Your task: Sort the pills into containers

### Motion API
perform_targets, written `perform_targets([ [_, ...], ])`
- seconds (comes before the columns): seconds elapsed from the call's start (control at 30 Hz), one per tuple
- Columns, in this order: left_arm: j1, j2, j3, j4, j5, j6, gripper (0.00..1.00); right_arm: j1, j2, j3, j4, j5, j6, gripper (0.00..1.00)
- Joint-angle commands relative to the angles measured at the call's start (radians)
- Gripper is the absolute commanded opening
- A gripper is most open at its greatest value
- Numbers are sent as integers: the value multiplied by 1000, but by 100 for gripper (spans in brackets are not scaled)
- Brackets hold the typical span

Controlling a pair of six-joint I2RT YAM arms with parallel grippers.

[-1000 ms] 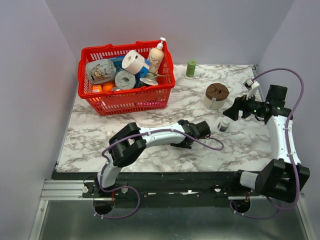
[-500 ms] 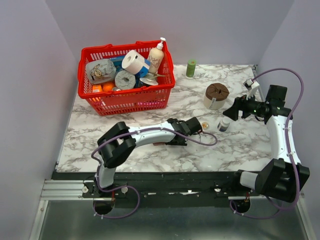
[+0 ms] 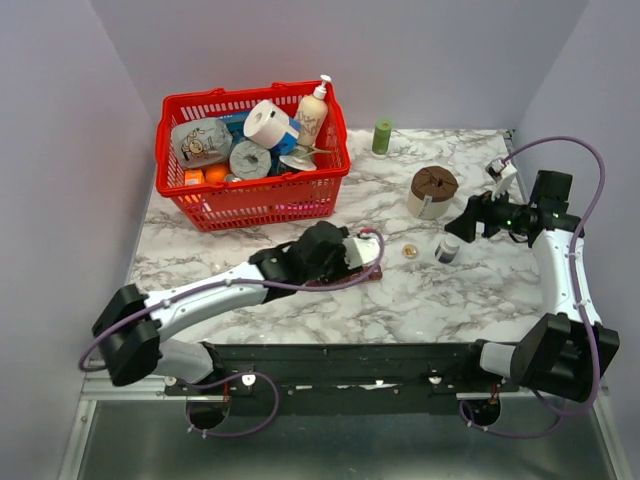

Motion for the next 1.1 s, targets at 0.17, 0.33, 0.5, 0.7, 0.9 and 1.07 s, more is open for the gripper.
perform_targets([
  [0.17,89,-315,-356,515,231,-153,0,-11,-2,-24,-4,-62,-34,91],
  [0.33,114,-443,-432,734,332,-201,0,-11,-8,-33,-9,-100,-69,91],
  [0.5,155,-489,-511,1028,483,-329,0,-8,-25,-42,-94,-262,-208,92],
  [0.7,170,-455,-583,1413,621,-494,0,35,-118,-99,-150,-334,-489,100],
  [0.9,196,-392,-606,1697,722,-681,0,101,-155,-116,-244,-400,-760,99],
  [1.07,226,-374,-662,1766,754,-716,0,227,13,59,-516,-264,-1044,98],
])
